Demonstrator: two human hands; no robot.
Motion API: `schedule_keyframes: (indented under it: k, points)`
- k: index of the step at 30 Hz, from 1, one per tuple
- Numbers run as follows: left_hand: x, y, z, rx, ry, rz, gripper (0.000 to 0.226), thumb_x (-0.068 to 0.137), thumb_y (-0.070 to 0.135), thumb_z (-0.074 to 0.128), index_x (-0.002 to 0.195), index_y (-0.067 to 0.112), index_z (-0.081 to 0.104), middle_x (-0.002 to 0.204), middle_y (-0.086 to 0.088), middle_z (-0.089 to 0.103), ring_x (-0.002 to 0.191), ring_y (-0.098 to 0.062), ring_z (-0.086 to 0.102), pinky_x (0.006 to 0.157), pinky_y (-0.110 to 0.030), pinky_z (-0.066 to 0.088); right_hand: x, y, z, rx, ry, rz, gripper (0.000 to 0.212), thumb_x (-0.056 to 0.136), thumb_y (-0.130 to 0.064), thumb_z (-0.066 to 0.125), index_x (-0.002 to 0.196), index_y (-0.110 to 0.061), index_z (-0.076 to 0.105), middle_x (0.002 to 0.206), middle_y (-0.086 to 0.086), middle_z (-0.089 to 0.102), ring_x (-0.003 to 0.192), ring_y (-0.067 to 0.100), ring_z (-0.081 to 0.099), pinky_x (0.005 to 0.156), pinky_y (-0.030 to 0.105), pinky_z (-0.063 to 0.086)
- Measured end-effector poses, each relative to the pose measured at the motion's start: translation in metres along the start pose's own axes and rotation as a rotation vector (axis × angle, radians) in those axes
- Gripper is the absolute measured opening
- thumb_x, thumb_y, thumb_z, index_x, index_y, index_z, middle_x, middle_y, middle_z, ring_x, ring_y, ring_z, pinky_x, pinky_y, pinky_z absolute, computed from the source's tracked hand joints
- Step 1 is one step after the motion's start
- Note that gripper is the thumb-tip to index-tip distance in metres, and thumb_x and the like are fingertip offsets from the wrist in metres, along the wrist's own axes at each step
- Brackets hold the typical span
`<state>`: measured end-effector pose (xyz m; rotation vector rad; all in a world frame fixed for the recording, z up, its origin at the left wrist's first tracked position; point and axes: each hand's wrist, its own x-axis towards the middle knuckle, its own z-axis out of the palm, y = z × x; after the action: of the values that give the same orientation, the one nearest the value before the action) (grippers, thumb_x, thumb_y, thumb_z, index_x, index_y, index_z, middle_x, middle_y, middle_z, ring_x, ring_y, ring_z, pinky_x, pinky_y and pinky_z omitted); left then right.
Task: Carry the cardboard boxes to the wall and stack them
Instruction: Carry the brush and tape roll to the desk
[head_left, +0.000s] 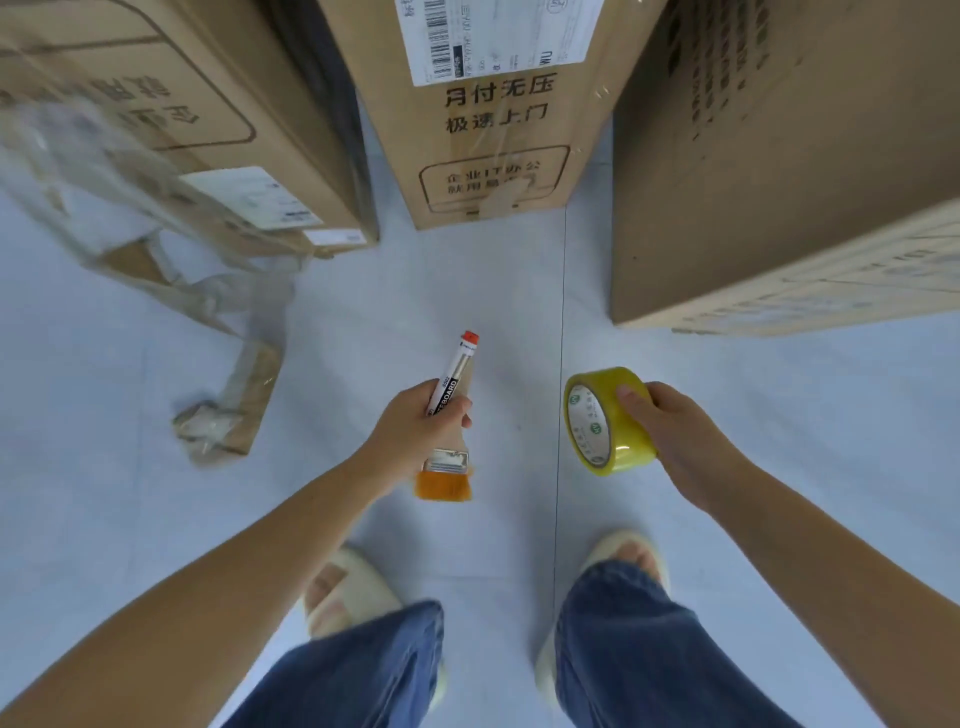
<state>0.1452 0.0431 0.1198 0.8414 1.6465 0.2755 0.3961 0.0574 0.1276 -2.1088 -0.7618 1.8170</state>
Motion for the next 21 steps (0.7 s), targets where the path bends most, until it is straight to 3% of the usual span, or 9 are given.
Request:
schedule_keyframes:
  k: [4, 10, 12, 15, 21]
  points:
    - [-0.098, 0.029, -0.011, -0.078, 0.053, -0.107, 0.029, 0.093, 0.024, 0.056, 0.098, -0.004, 0.059, 0.062, 0.001, 0.046, 0.053, -0.01, 0.044, 0.049, -0.019, 0.035, -0.081, -0.014, -0.006, -0.03, 0.019, 0.071, 0.022, 0.099, -0.027, 0.049, 0.105, -0.006, 0.053, 0.095, 0.01, 0.057, 0.082, 0.022, 0.054, 0.071, 0.033, 0.044]
    - [-0.225, 0.12, -0.057, -0.096, 0.072, -0.153, 0.035, 0.094, 0.027, 0.056, 0.102, -0.007, 0.057, 0.056, 0.002, 0.039, 0.041, -0.007, 0.038, 0.041, -0.021, 0.031, -0.225, -0.089, -0.021, -0.02, -0.015, 0.089, 0.016, 0.099, -0.025, 0.049, 0.093, -0.01, 0.053, 0.087, 0.007, 0.055, 0.074, 0.017, 0.053, 0.06, 0.026, 0.042]
    - [-0.265, 0.159, -0.074, -0.078, 0.046, -0.134, 0.028, 0.096, 0.027, 0.051, 0.103, 0.001, 0.06, 0.06, 0.001, 0.04, 0.044, -0.008, 0.038, 0.043, -0.02, 0.031, -0.269, -0.12, -0.029, -0.02, -0.029, 0.052, 0.017, 0.098, -0.025, 0.05, 0.088, -0.013, 0.053, 0.085, 0.006, 0.055, 0.072, 0.016, 0.052, 0.059, 0.026, 0.041]
    - [-0.323, 0.208, -0.091, -0.067, -0.014, -0.112, 0.017, 0.1, 0.025, 0.045, 0.099, 0.02, 0.061, 0.065, 0.001, 0.044, 0.043, -0.006, 0.044, 0.04, -0.014, 0.034, -0.333, -0.156, -0.046, -0.052, -0.047, -0.014, 0.017, 0.099, -0.025, 0.05, 0.096, -0.009, 0.054, 0.087, 0.005, 0.055, 0.073, 0.013, 0.052, 0.06, 0.024, 0.041]
    - [-0.426, 0.274, -0.115, -0.097, 0.029, 0.001, 0.015, 0.097, 0.018, 0.051, 0.089, 0.021, 0.062, 0.068, -0.001, 0.05, 0.049, -0.006, 0.046, 0.039, -0.014, 0.035, -0.446, -0.193, -0.087, -0.051, 0.007, -0.116, 0.02, 0.098, -0.026, 0.05, 0.099, -0.007, 0.054, 0.086, 0.004, 0.055, 0.073, 0.014, 0.051, 0.06, 0.024, 0.04]
